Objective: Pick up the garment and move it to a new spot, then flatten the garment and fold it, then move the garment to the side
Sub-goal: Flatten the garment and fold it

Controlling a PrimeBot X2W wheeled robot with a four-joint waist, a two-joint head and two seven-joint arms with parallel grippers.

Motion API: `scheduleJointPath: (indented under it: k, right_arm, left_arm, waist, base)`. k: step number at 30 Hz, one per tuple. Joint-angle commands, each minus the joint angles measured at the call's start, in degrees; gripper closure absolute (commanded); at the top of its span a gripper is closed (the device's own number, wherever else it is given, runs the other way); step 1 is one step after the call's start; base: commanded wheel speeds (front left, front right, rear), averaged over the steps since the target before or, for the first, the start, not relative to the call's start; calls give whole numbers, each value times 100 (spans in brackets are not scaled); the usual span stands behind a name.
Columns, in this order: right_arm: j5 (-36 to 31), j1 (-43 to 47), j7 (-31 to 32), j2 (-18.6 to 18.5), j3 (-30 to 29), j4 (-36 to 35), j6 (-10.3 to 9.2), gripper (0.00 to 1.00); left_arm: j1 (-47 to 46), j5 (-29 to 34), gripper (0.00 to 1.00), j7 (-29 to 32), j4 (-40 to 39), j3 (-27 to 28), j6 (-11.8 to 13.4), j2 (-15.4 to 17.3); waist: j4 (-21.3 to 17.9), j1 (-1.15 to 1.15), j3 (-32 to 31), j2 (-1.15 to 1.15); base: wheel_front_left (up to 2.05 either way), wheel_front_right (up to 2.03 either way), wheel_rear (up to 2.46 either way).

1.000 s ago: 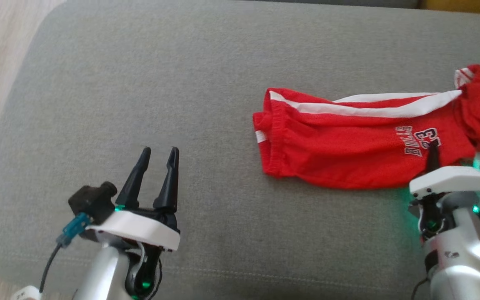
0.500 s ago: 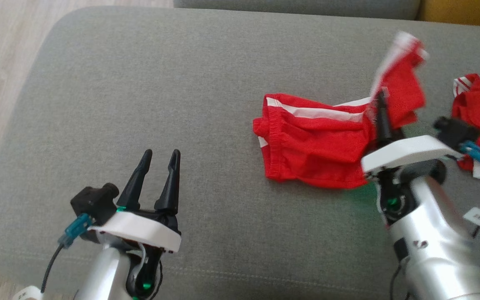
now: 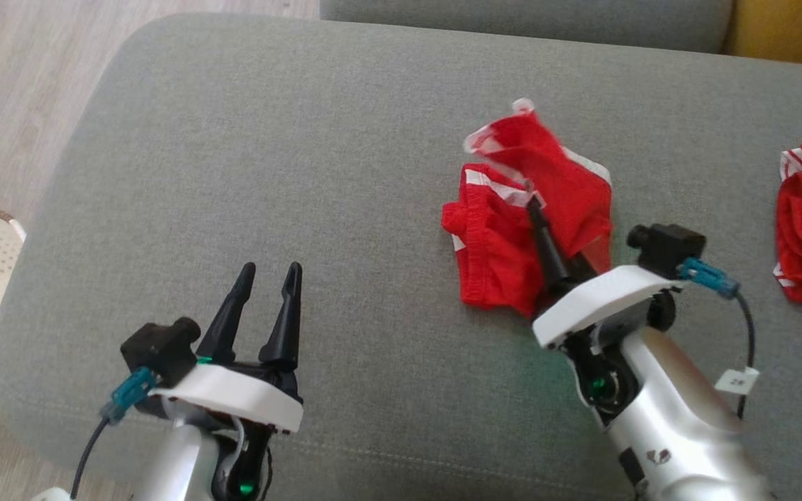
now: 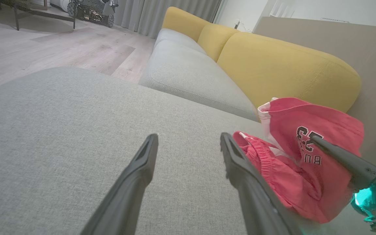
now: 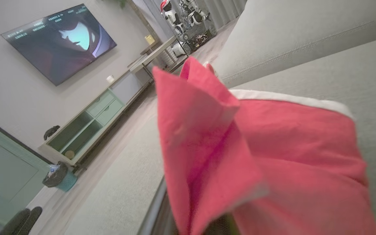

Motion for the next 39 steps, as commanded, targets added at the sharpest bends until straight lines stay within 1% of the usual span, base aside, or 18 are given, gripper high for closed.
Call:
scheduleJointPath:
  k: [1, 4, 5, 6, 7, 16, 27, 32, 33, 37, 39]
  right_arm:
    - [-16, -108, 31, 66, 262, -218, -5, 100]
    - [-78, -109, 100, 66, 435, -121, -5, 100]
    - [-151, -120, 123, 62, 479, -41, -5, 60]
    - [-151, -120, 123, 62, 479, -41, -5, 60]
    - [-227, -135, 122, 57, 525, 26, -5, 0]
    - [-110, -178, 337, 62, 1052, 194, -5, 0]
    - [124, -350, 754, 64, 1314, 914, -5, 0]
    - [136, -492, 484, 16, 1311, 913, -5, 0]
    - [63, -552, 294, -77, 1283, 851, -5, 0]
    - [-54, -564, -79, -264, 1075, 689, -5, 0]
    - [-297, -543, -290, -429, 987, 613, -5, 0]
  left_arm:
    - [-136, -20, 0, -52, -183, 137, 2, 42]
    - [-137, -36, 0, -52, -173, 118, 12, 42]
    - [-137, -40, 0, -52, -167, 116, 15, 42]
    - [-137, -40, 0, -52, -167, 116, 15, 42]
    - [-137, -44, 0, -52, -162, 114, 18, 42]
    - [-136, -72, 0, -52, -147, 93, 33, 42]
    - [-203, -106, 0, -52, -166, 41, 45, 42]
    - [-212, -103, 0, -52, -169, 82, 64, 42]
    - [-202, -81, 0, -52, -171, 115, 64, 42]
    - [-188, -42, 0, -52, -208, 180, 61, 42]
    - [-170, -32, 0, -52, -231, 204, 59, 42]
  waist:
    - [32, 0, 17, 0]
    - [73, 0, 32, 0]
    - [85, 0, 35, 0]
    - [85, 0, 35, 0]
    - [98, 0, 37, 0]
    - [178, 0, 66, 0]
    - [230, 0, 153, 0]
    - [180, 0, 140, 0]
    - [130, 0, 112, 0]
    - [4, 0, 23, 0]
    - [-70, 0, -32, 0]
  base:
    - [0, 0, 0]
    - [0, 0, 0]
    - [0, 0, 0]
    - [0, 0, 0]
    - [0, 0, 0]
    - [0, 0, 0]
    - [0, 0, 0]
    - [0, 0, 0]
    - [0, 0, 0]
    - [0, 0, 0]
    - [0, 0, 0]
